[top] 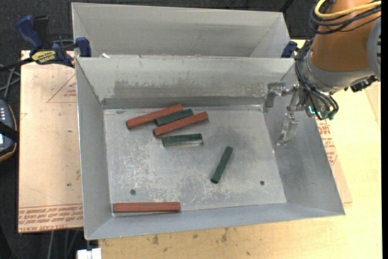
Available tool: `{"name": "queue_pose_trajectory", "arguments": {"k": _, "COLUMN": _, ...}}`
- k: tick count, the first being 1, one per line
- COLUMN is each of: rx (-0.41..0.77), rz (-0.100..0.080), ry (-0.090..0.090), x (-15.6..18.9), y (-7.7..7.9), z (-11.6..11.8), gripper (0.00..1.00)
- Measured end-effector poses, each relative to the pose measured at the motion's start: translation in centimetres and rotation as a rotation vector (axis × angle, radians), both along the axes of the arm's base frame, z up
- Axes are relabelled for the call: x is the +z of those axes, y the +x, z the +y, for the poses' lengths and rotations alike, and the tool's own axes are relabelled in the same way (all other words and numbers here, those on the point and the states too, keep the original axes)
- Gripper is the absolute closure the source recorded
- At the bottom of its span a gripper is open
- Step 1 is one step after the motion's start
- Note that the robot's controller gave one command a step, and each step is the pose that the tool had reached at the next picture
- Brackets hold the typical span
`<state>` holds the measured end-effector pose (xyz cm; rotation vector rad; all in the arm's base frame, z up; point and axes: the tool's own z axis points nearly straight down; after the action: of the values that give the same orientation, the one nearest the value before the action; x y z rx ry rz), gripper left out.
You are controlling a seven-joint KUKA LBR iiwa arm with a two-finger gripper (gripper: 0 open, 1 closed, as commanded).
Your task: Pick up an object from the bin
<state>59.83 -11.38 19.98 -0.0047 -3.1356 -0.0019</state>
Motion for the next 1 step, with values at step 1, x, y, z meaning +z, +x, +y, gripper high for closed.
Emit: {"name": "queue_pose_trajectory", "arguments": {"k": 1, "rx": 0.002, "rz": -0.008, "ry": -0.001, "x": 0.49, "y": 0.16, "z": 0.04, "gripper": 0.0}}
